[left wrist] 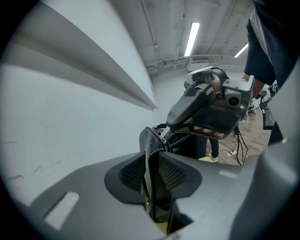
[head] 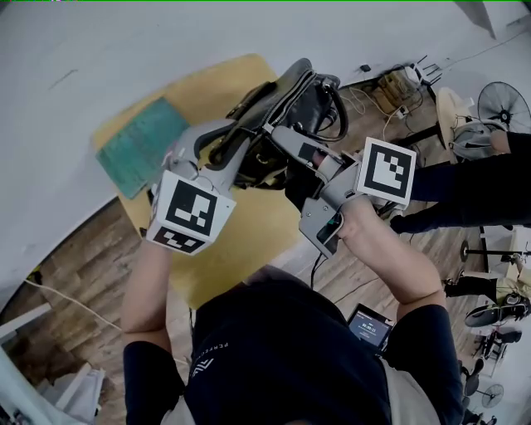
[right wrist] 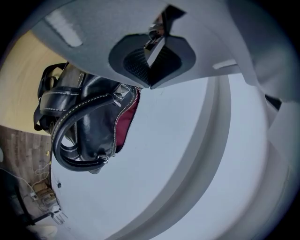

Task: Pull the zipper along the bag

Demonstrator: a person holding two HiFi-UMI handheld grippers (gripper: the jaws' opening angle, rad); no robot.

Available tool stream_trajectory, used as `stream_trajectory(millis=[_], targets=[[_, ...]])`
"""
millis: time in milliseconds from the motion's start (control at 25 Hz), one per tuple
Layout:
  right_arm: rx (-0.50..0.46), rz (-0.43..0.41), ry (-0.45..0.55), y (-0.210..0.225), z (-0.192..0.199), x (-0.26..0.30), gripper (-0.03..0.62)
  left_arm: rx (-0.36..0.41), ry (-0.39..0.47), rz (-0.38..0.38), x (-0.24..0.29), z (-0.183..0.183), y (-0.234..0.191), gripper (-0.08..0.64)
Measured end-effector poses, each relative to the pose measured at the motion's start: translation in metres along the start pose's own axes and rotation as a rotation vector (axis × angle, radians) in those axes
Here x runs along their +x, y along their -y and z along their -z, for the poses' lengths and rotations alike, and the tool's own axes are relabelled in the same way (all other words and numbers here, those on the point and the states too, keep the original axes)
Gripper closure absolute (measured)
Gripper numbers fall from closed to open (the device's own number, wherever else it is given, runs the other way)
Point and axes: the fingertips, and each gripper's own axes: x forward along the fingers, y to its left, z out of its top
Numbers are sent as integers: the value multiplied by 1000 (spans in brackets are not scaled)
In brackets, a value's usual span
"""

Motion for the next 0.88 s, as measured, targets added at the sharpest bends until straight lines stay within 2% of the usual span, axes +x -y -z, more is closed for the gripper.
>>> stream_trajectory(millis=[200,640,800,880], targets=[[-102,37,-106,-3,-1,3,586,17,7,31,1,0,2,474],[-306,58,-234,-12,8,11,584,30,13,68,0,1,2,480],[-383,127,-267,-5,9,8,584,36,12,82,1,1,3,482],[-454,177,-286,0,5,5,584,42,11,83,1,1,4,483]])
